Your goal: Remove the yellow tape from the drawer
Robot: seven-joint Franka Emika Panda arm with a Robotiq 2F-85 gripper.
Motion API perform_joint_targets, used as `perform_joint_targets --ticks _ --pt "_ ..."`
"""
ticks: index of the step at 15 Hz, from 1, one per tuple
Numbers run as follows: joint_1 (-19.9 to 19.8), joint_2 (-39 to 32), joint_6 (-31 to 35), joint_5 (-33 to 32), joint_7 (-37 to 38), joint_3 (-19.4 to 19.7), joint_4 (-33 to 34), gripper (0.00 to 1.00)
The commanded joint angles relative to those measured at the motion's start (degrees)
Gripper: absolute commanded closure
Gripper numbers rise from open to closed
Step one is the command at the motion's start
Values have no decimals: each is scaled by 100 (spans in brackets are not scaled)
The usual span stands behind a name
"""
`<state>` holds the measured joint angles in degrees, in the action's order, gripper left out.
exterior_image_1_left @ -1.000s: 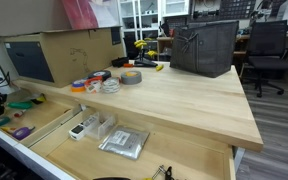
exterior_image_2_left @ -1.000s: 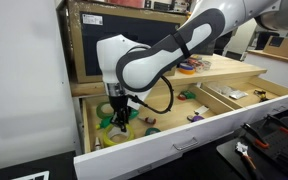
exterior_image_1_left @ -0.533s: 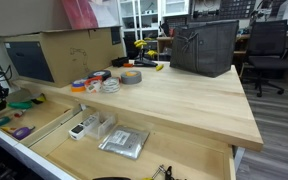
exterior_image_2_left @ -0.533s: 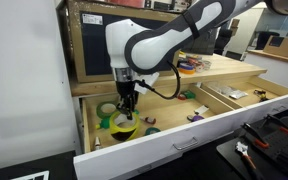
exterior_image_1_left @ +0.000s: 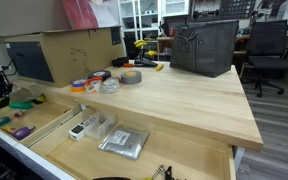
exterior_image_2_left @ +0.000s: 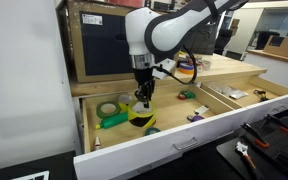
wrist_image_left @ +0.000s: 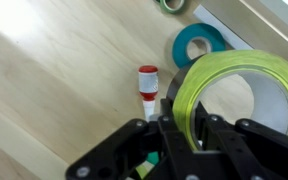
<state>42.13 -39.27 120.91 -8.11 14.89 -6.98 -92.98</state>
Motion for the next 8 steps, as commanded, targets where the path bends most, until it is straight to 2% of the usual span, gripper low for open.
perform_joint_targets --ticks 1,8 --pt "-338 790 80 78 239 -80 -969 94" --pt "-1018 1467 182 85 655 -118 -1986 94"
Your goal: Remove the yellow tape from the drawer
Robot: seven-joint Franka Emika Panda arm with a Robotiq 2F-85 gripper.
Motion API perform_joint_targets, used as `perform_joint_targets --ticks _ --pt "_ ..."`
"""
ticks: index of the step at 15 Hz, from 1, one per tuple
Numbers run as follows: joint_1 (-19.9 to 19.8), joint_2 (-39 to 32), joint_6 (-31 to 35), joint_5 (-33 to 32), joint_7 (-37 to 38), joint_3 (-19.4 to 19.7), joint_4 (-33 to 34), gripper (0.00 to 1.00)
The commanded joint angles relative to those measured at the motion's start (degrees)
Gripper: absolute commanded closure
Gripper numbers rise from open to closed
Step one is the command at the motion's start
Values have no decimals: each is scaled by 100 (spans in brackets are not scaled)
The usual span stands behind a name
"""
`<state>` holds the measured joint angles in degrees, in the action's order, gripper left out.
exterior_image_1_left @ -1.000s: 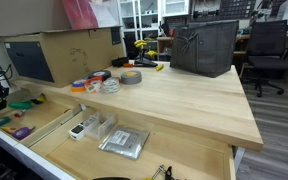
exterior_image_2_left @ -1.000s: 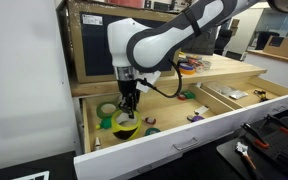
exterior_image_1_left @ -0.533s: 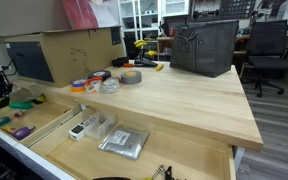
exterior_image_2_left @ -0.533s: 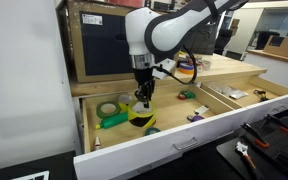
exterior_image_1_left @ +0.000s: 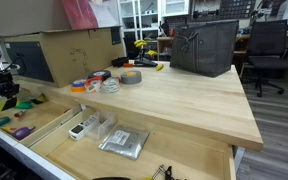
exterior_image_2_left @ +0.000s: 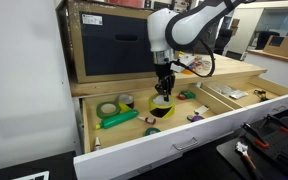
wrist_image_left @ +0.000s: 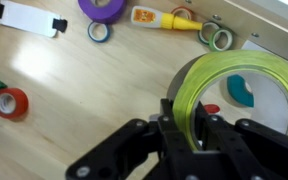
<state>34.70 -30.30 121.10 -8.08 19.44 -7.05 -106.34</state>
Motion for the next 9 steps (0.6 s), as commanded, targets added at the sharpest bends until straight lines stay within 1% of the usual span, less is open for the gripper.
perform_joint_targets --ticks 1,3,5,9 --pt "-376 672 190 99 183 -153 -796 94" --pt "-508 952 282 13 91 -260 -1158 94" --pt "-580 1272 470 -160 153 -356 -1553 94" --pt "-614 2037 919 -528 498 -464 -2457 94"
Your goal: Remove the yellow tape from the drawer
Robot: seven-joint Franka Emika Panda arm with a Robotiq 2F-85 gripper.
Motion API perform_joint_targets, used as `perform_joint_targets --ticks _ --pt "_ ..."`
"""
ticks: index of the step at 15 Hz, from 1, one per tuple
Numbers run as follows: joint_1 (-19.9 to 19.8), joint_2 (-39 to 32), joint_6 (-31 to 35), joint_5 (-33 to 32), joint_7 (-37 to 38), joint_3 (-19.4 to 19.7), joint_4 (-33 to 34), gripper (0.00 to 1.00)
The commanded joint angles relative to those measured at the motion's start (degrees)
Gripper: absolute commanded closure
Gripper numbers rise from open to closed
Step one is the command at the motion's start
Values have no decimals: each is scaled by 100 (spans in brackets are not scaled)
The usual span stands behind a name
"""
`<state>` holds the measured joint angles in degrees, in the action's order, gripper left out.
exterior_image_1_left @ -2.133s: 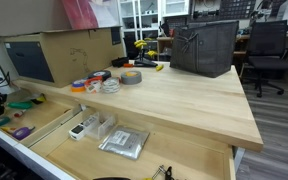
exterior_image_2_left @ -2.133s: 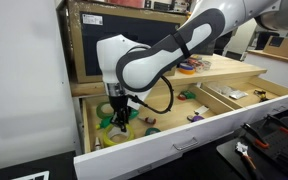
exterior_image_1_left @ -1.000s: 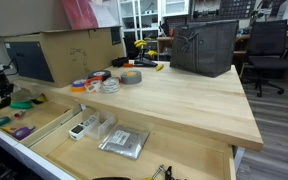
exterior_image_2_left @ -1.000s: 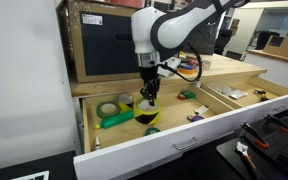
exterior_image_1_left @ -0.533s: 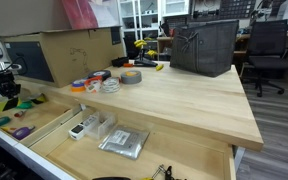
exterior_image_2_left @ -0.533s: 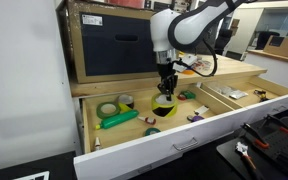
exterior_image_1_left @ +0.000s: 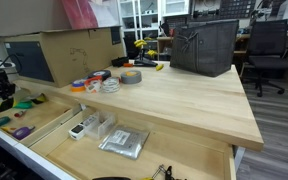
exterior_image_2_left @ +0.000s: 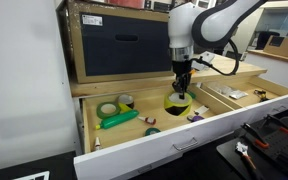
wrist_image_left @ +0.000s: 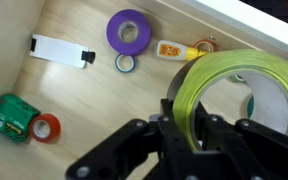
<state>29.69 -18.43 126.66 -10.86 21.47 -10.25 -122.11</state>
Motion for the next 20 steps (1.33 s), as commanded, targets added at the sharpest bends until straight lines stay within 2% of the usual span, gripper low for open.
perform_joint_targets --ticks 1,5,10,15,20 --pt "-148 1081 525 -298 465 -162 -1159 94" --pt "-384 1874 963 -352 994 -263 -2057 94" --pt "-964 2678 1190 -163 1619 -273 -2741 94" --pt "-1577 2987 1050 -78 1851 -253 -2684 94" --pt "-1944 2911 1008 340 1661 -160 -2499 94"
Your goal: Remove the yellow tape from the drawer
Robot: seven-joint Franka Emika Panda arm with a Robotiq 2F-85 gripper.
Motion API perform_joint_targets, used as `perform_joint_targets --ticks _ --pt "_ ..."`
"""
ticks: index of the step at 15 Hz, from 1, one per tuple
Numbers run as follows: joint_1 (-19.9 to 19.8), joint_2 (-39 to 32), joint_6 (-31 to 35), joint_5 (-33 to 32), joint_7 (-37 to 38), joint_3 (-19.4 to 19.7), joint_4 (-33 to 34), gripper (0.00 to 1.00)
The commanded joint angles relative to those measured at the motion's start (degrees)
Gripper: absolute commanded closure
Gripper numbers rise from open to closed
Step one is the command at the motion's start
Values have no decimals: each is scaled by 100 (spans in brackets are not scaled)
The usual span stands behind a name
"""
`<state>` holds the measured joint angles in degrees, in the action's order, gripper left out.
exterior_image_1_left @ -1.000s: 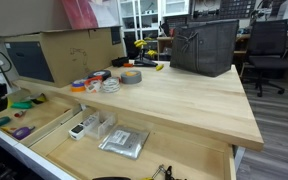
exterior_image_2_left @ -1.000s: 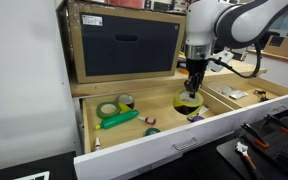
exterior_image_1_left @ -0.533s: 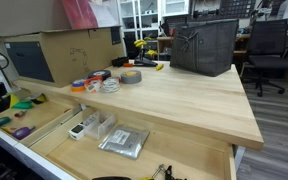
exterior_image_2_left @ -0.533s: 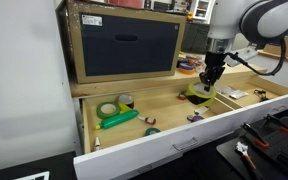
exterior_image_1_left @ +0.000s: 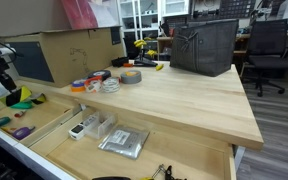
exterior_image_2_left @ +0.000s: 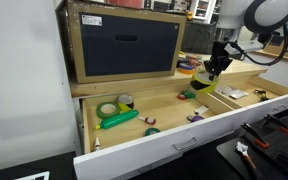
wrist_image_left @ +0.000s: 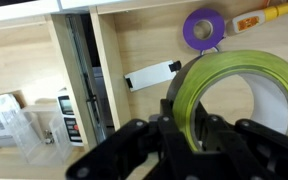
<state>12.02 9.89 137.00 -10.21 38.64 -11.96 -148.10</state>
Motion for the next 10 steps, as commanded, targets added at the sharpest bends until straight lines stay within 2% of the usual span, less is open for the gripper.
perform_joint_targets --ticks 1,4,5,10 --pt "-236 84 -32 343 -42 23 118 94" --pt "-346 102 -96 589 -71 63 182 94" --pt "-350 9 -13 420 -29 -12 73 76" --pt "-389 8 -13 492 -29 12 106 76"
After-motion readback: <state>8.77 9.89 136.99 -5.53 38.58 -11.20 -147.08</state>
